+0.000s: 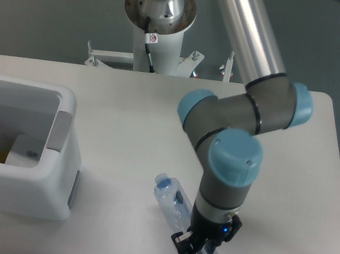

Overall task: Place the trash in the trash can
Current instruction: 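Grasp the clear plastic bottle around its middle, then lift the bottle and carry it over the white bin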

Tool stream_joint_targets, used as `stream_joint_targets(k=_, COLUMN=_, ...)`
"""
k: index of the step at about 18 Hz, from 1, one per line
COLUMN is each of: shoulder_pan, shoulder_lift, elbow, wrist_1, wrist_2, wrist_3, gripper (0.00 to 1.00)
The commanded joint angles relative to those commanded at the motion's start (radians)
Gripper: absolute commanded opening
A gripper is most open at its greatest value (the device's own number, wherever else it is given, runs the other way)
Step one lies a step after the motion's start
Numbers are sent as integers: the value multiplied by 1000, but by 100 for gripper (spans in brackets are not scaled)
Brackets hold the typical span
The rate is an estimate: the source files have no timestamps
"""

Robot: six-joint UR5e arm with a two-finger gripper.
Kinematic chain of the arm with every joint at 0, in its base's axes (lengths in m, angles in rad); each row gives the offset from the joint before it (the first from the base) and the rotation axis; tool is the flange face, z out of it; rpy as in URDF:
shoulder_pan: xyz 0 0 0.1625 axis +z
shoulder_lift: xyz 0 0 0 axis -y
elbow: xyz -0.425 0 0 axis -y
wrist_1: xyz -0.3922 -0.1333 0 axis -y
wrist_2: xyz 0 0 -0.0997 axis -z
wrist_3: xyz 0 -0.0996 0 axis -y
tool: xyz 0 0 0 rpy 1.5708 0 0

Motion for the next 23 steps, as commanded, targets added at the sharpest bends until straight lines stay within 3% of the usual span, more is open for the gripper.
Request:
stream_joint_targets(k=4, shoulder_pan=6, shoulder_lift=46, elbow=3, wrist_1=57, wrist_2=-59, wrist_3=3, gripper=48)
stream_joint_targets(k=12, shoulder_pan=0, shoulder_lift=163, elbow=25, wrist_1=68, wrist_2=-212, wrist_3=3, gripper=48)
stream_joint_targets(k=18, shoulder_pan=-2, shoulder_lift=212, elbow=54, wrist_1=69, wrist_2=-321, wrist_3=3, gripper=48)
stream_joint_targets(k=23, shoulder_pan=-35, shoulder_lift=216, elbow=57, wrist_1=164, wrist_2=-375, wrist_3=5, gripper=48)
